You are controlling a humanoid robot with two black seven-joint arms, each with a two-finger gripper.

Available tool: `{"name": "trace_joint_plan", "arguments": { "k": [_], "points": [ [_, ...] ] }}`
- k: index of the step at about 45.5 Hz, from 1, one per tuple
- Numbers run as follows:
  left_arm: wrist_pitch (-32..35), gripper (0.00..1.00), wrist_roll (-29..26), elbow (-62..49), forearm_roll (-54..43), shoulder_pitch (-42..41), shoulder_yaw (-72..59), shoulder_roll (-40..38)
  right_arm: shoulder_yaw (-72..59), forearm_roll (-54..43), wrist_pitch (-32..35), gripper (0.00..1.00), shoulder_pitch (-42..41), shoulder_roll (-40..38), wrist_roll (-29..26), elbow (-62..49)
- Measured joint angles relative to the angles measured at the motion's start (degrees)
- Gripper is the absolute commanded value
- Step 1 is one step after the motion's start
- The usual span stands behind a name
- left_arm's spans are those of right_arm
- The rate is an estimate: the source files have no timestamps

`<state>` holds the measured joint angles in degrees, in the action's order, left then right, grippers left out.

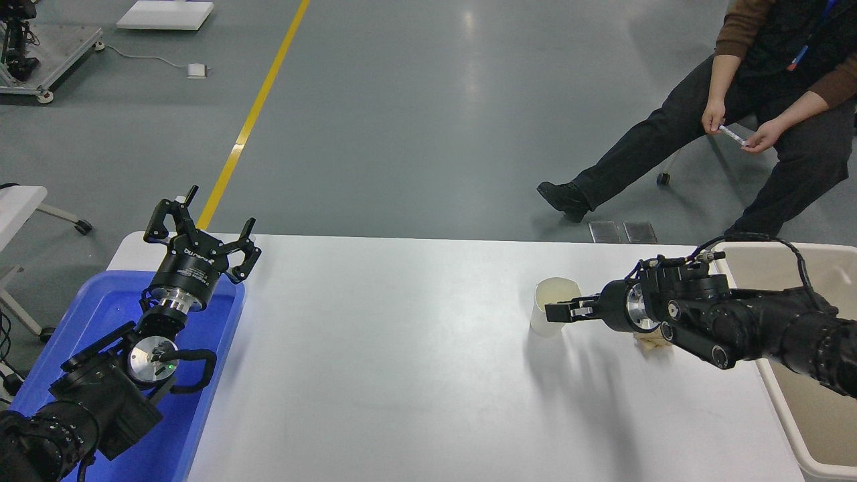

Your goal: Dispose of the paper cup in the dustbin

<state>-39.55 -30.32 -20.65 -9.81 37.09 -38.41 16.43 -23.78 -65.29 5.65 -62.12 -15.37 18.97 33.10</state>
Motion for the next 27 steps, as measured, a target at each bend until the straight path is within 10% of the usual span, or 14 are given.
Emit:
{"name": "trace_joint_plan", "arguments": {
  "k": [27],
  "points": [
    [0.00, 1.00, 0.00, 0.00, -0.01, 0.00, 0.00, 0.00, -0.32, 0.38, 0.39, 0.00, -1.95, -0.45, 1.09, 0.78]
  ]
}}
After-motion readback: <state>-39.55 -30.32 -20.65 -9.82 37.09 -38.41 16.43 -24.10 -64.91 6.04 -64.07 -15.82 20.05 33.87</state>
